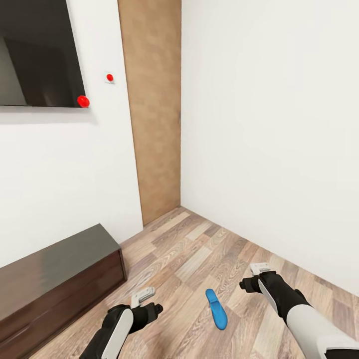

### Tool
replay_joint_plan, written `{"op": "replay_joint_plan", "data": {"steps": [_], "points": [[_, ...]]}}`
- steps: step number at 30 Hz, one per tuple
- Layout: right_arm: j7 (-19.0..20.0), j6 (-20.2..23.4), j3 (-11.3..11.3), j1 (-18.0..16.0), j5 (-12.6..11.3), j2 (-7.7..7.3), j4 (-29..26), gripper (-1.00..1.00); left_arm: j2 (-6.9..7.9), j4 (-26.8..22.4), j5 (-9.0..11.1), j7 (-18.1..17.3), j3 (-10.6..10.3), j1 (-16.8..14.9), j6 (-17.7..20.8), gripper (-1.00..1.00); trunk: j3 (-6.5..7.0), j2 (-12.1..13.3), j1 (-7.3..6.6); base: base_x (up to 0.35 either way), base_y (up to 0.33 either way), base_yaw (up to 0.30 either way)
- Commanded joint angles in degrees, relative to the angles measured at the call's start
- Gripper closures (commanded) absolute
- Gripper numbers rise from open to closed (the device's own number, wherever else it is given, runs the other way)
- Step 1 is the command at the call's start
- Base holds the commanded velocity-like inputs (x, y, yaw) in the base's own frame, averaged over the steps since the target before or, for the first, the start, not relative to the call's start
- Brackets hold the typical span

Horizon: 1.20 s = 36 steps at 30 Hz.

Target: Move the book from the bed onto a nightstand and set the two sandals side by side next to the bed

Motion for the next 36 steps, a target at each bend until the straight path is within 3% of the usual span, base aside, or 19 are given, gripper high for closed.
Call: {"op": "replay_joint_plan", "data": {"steps": [1,10,14,23,36], "points": [[0.3,0.3,0.3,0.0,0.3,-0.06,-0.1,-1.00,0.13,-0.1,0.6,0.6,-0.1,-0.3,-0.3,-1.00,-0.25,-0.4,0.22,0.000,0.000,-0.029],[0.2,0.2,0.4,-0.1,0.2,-0.04,-0.1,-1.00,1.06,0.2,0.9,3.4,-0.1,-5.0,-1.9,-1.00,-1.86,-4.1,2.19,0.000,0.000,-0.013],[0.3,0.2,0.4,-0.2,0.2,0.06,0.1,-1.00,1.18,-0.1,1.1,4.3,-0.1,-5.6,-2.1,-1.00,-2.58,-5.7,3.07,0.000,0.000,-0.003],[0.3,1.9,0.5,-0.4,0.3,3.11,0.0,-1.00,1.32,-1.9,1.3,5.3,-0.1,-2.8,-2.7,-1.00,-4.20,-9.3,5.05,0.000,0.000,0.030],[0.3,3.9,0.4,-0.5,0.3,3.56,0.1,-1.00,1.21,-2.0,1.4,5.3,-0.2,-2.2,-2.7,-1.00,-6.53,-14.5,7.90,0.000,0.000,0.165]]}}
